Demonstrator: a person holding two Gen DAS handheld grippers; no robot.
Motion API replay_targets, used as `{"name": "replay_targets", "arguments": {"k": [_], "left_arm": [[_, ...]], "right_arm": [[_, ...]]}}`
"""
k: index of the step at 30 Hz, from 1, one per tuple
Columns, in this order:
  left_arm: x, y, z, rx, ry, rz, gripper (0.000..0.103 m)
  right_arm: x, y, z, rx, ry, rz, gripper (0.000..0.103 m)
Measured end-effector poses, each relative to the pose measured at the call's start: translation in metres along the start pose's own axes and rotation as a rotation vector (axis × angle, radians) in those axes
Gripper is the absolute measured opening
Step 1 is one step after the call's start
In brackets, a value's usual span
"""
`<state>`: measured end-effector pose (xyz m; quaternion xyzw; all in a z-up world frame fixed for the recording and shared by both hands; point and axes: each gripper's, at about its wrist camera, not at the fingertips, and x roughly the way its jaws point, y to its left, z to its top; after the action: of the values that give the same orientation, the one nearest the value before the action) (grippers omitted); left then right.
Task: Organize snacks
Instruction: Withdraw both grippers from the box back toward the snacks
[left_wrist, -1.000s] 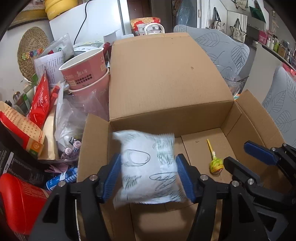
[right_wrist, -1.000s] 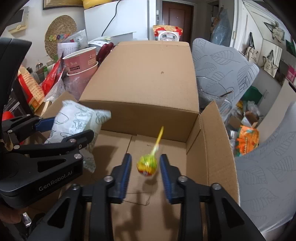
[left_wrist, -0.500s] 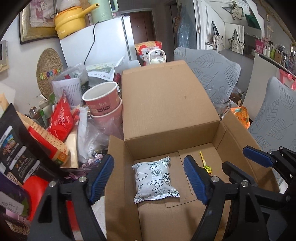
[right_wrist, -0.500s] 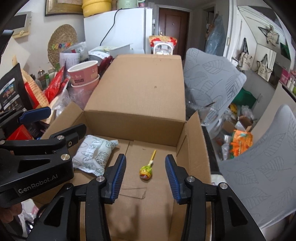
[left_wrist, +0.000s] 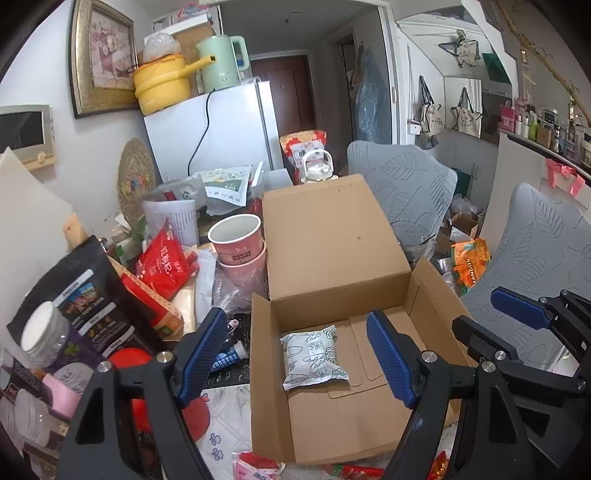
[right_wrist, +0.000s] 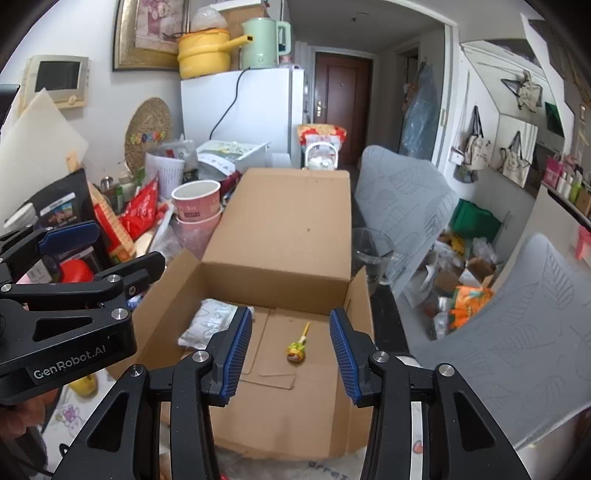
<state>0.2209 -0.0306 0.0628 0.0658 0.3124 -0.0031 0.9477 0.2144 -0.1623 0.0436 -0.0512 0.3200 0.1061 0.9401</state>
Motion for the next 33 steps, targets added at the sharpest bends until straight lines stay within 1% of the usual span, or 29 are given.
{"name": "replay_targets", "arguments": {"k": [11,21,24,29,32,33], "left_arm": [[-0.074,0.003,-0.008,-0.009,-0.084,-0.016,0.078],[-0.129,0.004,-0.029,-0.008,-0.141,-0.024,0.078],[-0.143,0.003,-0.037,-0.009,-0.153,-0.031,0.078],[-0.161,-0.001,-0.05,-0.003,-0.156,-0.042,0.08],[-0.17,-0.005,-0.059,0.009,-0.16,-0.049,0.082],[-0.172,-0.005,-0.062,0.011,-0.16,-0.055,0.082]], "right_arm": [[-0.076,0.005,-0.01,-0.003,-0.098,-0.005,0.044],[-0.126,0.011,-0.026,-0.013,-0.152,0.002,0.044],[-0.14,0.013,-0.033,-0.014,-0.171,0.004,0.05],[-0.159,0.016,-0.047,-0.017,-0.188,0.004,0.05],[-0.167,0.019,-0.056,-0.026,-0.192,0.005,0.054],[-0.171,0.021,-0.059,-0.031,-0.195,0.005,0.054]]}}
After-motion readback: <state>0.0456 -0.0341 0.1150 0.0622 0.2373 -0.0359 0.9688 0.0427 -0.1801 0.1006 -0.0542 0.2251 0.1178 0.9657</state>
